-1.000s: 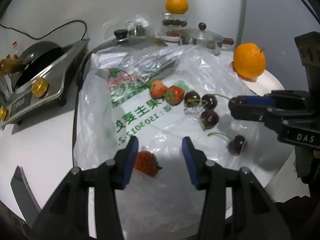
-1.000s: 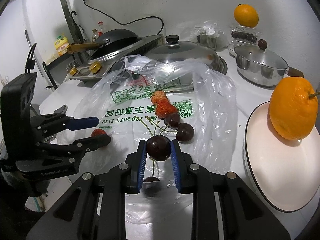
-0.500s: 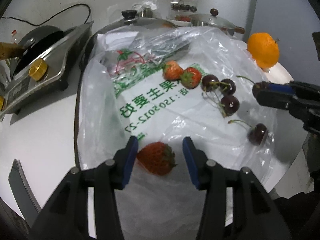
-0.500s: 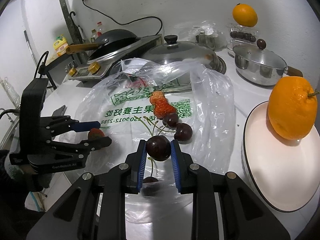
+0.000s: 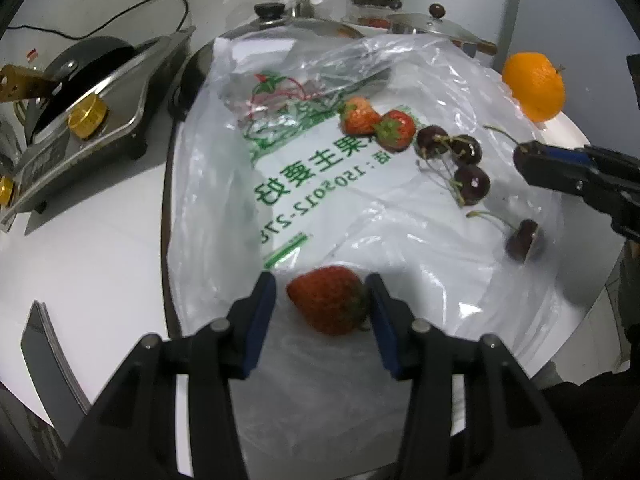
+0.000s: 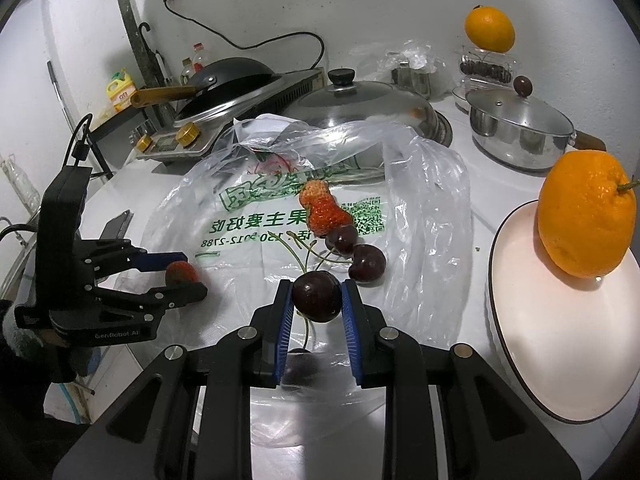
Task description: Organize fruits
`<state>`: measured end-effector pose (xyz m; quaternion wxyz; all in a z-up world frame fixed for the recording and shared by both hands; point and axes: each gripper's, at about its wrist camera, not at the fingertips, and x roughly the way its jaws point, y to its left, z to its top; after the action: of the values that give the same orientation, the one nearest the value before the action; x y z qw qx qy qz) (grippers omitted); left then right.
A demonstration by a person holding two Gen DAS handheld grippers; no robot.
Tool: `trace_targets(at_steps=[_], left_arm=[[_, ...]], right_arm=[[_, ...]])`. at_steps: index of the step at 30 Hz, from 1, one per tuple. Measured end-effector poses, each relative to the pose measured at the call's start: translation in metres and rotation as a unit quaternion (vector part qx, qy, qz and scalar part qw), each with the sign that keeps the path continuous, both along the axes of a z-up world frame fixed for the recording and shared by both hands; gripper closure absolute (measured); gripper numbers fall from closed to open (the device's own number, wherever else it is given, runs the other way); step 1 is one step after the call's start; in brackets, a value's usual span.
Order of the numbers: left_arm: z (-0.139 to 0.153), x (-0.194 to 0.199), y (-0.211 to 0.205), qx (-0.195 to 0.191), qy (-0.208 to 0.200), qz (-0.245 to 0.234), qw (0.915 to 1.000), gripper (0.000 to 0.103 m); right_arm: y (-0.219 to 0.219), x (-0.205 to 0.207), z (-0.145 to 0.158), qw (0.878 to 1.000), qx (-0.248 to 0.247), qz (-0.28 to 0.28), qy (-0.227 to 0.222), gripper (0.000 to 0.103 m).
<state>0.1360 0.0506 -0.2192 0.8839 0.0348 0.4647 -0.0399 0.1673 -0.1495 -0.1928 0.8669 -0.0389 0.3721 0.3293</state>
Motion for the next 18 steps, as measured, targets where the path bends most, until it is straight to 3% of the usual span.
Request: trace_targets(at_steps=[2,18], left_arm=[[0.000,0.000,-0.001,0.000,0.000,-0.002,1.0000,0.061],[0.021,-0.008,-0.013,-0.010,-0.026,-0.013,0.9995,0.062]], right_arm=[[0.000,0.000,0.000,1.000,0.000,0.000,0.000,0.077],[-0.008,-0.007,0.009,1.000,0.007,-0.006,-0.016,0.077]])
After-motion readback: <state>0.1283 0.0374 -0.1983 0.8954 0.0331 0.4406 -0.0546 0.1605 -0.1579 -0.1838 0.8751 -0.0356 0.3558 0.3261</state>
